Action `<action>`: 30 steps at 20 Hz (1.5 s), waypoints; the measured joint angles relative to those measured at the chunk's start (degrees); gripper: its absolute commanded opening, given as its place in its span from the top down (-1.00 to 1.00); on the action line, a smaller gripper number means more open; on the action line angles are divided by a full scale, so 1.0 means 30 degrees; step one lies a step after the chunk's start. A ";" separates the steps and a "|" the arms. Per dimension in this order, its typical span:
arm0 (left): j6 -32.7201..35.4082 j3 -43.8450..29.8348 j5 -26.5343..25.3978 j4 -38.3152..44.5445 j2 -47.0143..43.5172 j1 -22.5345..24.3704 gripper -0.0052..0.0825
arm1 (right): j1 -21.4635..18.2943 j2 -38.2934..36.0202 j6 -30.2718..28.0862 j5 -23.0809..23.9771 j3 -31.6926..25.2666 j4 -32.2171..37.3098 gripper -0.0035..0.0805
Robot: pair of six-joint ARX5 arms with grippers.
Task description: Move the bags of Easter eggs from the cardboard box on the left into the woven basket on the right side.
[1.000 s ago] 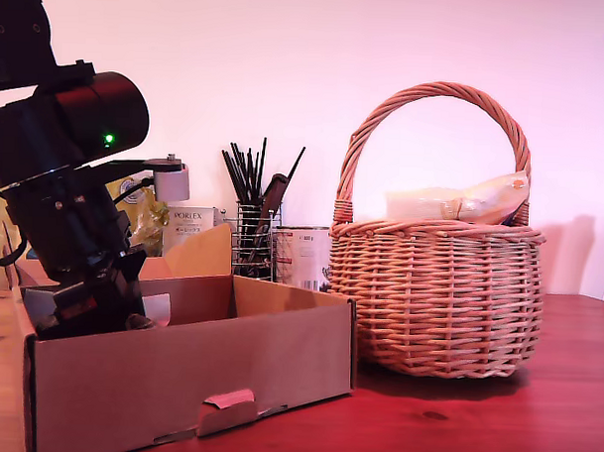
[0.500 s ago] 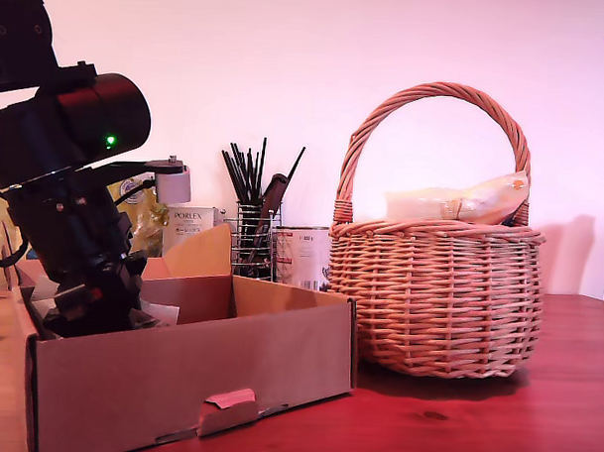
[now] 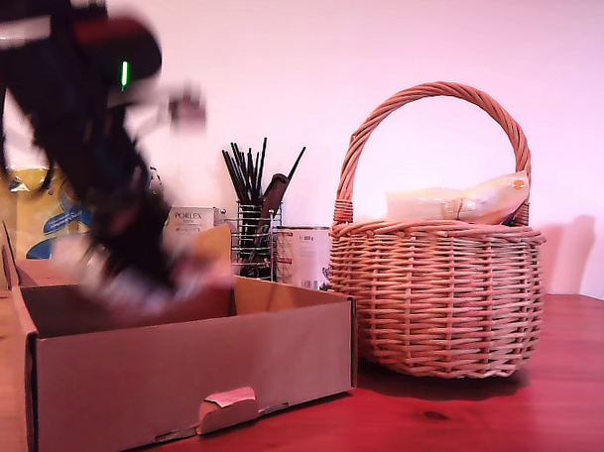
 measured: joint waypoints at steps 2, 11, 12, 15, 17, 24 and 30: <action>-0.0736 0.0124 0.1501 0.0284 -0.1115 -0.0408 0.35 | 0.0000 0.0000 -0.0007 0.0000 0.0000 0.0015 0.95; -0.4386 0.0124 0.5909 0.8204 -0.1632 -0.3745 0.35 | 0.0000 0.0000 0.0087 -0.0015 0.0000 0.0022 0.95; -0.5027 0.0124 0.5909 0.9537 -0.1523 -0.4124 0.35 | 0.0000 0.0000 0.0153 -0.0015 0.0000 0.0022 0.95; -0.6229 0.0131 0.5559 1.2823 -0.0721 -0.4845 0.35 | 0.0000 0.0000 0.0364 -0.0015 0.0000 0.0015 0.95; -0.6309 0.0168 0.4816 1.4127 0.0299 -0.5107 0.35 | 0.0000 0.0000 0.0423 -0.0015 0.0000 0.0007 0.95; -0.6324 0.3322 0.2667 1.6152 0.4357 -0.5552 0.35 | 0.0000 0.0000 0.0430 -0.0015 0.0000 -0.0022 0.95; -0.6331 0.5719 0.2149 1.5606 0.6222 -0.5719 0.35 | 0.0000 0.0000 0.0430 -0.0015 0.0000 0.0015 0.95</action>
